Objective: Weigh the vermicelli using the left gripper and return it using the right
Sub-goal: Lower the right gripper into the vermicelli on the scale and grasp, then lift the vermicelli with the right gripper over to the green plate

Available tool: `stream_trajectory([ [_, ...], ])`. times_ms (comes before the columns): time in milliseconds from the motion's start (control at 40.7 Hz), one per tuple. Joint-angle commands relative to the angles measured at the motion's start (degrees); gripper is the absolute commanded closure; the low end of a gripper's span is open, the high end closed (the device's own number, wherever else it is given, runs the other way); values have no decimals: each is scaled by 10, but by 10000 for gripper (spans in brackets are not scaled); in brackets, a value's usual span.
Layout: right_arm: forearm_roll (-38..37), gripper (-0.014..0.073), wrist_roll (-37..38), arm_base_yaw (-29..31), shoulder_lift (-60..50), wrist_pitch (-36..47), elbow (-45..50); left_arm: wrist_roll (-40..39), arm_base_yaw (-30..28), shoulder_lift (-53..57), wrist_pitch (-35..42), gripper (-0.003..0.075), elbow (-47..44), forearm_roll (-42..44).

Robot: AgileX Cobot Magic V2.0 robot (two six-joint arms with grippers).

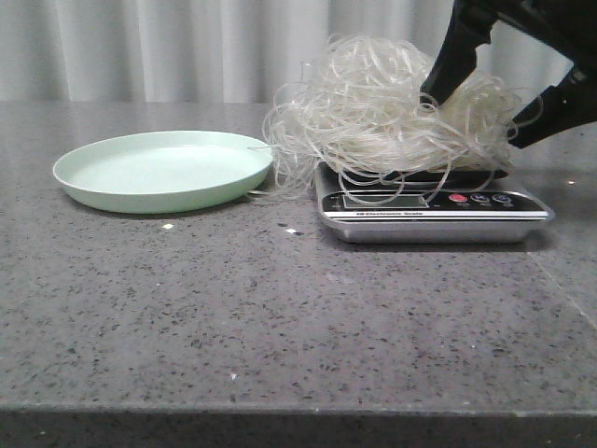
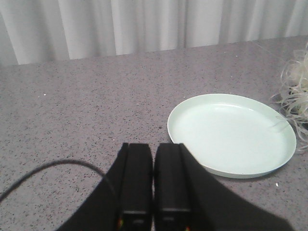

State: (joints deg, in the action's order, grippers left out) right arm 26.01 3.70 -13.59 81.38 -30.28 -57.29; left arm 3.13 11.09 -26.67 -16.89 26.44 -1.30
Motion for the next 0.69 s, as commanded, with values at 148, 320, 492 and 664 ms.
stream_trajectory([
  [148, 7, 7, -2, 0, 10, 33, -20, 0, -1, -2, 47, 583, 15, -6],
  [320, 7, 266, -2, 0, 8, 32, -20, 0, -1, -2, 47, 583, 15, -6],
  [492, 7, 430, -2, 0, 8, 23, -20, 0, -1, -2, 47, 583, 15, -6],
  [664, 7, 436, -2, 0, 8, 21, -25, 0, -1, -2, 47, 583, 15, -6],
])
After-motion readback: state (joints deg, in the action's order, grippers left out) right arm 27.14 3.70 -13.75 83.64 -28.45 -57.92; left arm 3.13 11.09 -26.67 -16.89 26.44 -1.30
